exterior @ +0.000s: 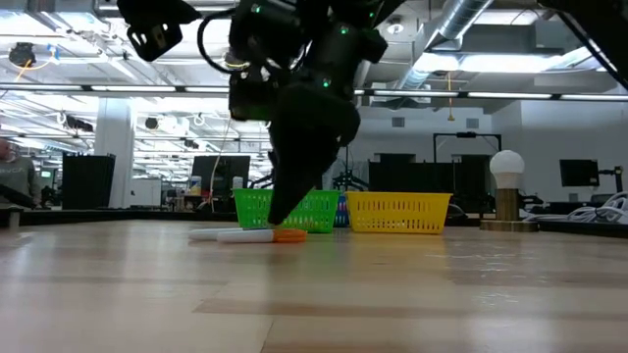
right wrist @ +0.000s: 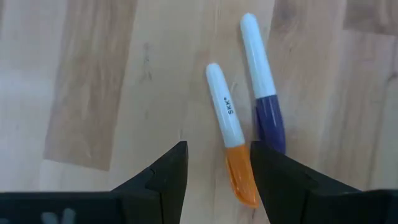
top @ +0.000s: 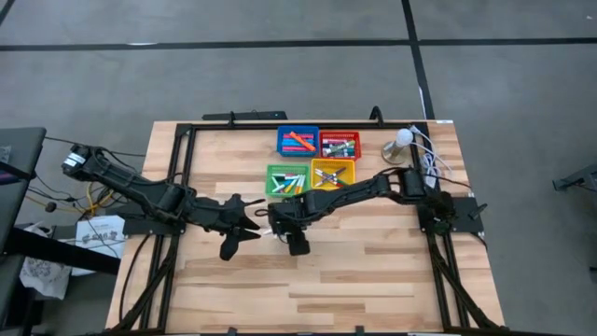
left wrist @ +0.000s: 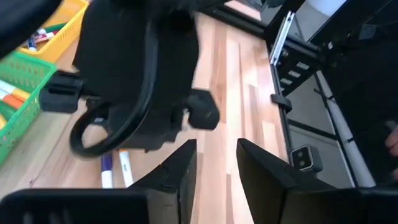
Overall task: Pick & Place Markers
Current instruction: Put the orange mini marker into the green bin
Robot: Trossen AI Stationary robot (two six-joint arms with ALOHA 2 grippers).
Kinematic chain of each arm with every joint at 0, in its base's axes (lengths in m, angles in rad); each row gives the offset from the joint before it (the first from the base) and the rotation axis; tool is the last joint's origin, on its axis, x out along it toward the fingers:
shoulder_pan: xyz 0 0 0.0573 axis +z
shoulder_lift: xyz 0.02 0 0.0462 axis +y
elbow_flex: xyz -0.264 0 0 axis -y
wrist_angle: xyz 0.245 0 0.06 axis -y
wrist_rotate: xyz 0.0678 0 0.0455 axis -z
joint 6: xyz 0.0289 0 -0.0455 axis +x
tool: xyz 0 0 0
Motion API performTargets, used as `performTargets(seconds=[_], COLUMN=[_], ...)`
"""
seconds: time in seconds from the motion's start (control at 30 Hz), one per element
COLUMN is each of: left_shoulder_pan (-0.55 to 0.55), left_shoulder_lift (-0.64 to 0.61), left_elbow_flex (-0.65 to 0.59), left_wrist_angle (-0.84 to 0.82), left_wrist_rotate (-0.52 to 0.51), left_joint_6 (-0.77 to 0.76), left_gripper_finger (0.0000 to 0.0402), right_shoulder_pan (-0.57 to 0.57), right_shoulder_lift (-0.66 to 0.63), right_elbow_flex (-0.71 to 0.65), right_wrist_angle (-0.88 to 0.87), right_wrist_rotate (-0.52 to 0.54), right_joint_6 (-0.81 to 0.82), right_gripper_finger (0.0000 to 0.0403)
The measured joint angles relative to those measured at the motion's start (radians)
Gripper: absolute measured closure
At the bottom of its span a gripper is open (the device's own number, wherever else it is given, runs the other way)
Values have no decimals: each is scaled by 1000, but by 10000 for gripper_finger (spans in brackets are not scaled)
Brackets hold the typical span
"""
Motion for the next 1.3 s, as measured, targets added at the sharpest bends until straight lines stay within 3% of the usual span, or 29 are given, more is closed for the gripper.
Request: performTargets(seconds=[0.5, 0.73, 0.83, 0.93, 1.1, 1.2, 1.3], left_shoulder_pan=[0, 0, 0, 0, 0, 0, 0], left_shoulder_lift=[-100, -114, -114, -123, -151, -173, -194], left_elbow_flex=[0, 0, 0, 0, 0, 0, 0], left_wrist_angle=[-8, -20, -20, -18, -22, -18, -14], left_wrist_rotate=[-2, -5, -5, -5, -4, -16, -21], left_joint_6=[17, 12, 8, -15, -22, -22, -17], left_gripper_finger=[289, 289, 289, 289, 289, 289, 289], right_shoulder_pan=[-13, -11, -13, -13, -12, -31, -62], right_shoulder_lift=[67, 66, 54, 35, -39, -103, -150], right_elbow_flex=[3, 1, 0, 19, 97, 122, 125], right_wrist_angle=[-17, -32, -59, -118, -159, -167, -167], right_wrist_rotate=[35, 31, -37, -91, -95, -80, -1], right_joint_6=[59, 91, 117, 134, 129, 99, 68], right_gripper_finger=[255, 336, 377, 377, 353, 358, 376])
